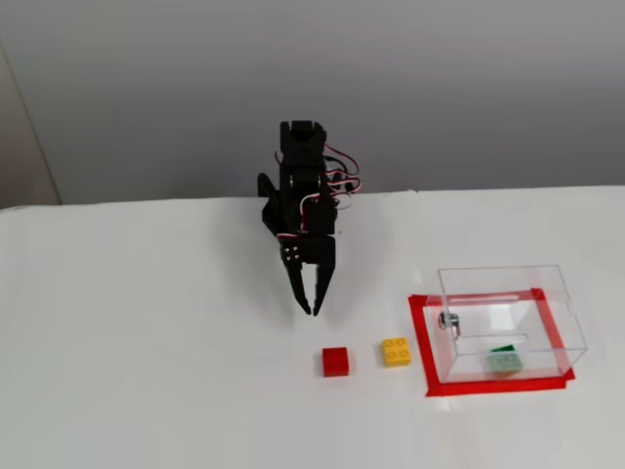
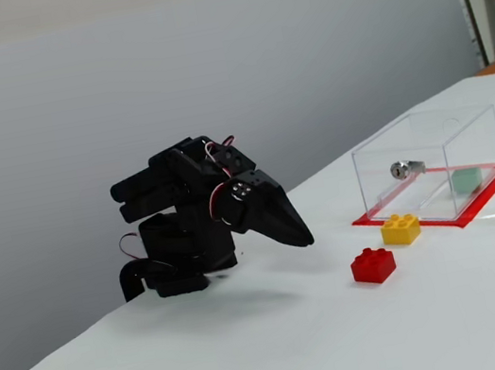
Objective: Pick the green lego brick and place it into the transparent box
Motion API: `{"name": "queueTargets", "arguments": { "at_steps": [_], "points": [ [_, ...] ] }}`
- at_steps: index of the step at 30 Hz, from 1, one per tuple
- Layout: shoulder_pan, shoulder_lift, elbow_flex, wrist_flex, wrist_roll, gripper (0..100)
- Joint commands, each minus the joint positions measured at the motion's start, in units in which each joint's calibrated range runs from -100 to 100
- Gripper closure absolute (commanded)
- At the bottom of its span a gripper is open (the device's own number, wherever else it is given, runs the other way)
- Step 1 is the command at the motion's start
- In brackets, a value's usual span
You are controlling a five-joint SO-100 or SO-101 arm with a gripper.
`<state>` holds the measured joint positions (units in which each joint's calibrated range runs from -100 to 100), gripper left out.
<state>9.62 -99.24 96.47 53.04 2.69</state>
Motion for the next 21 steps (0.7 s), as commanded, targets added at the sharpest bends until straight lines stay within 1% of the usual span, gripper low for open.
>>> {"name": "queueTargets", "arguments": {
  "at_steps": [1,5,9,14,21],
  "points": [
    [0.0,-0.5,2.2,0.4,-1.1,98],
    [-1.4,-0.5,0.5,5.0,-4.0,98],
    [-2.1,-0.5,-2.7,15.8,-4.4,98],
    [-1.7,-0.5,-3.6,18.9,-4.9,98],
    [-1.8,-0.5,-3.7,19.0,-4.8,99]
  ]
}}
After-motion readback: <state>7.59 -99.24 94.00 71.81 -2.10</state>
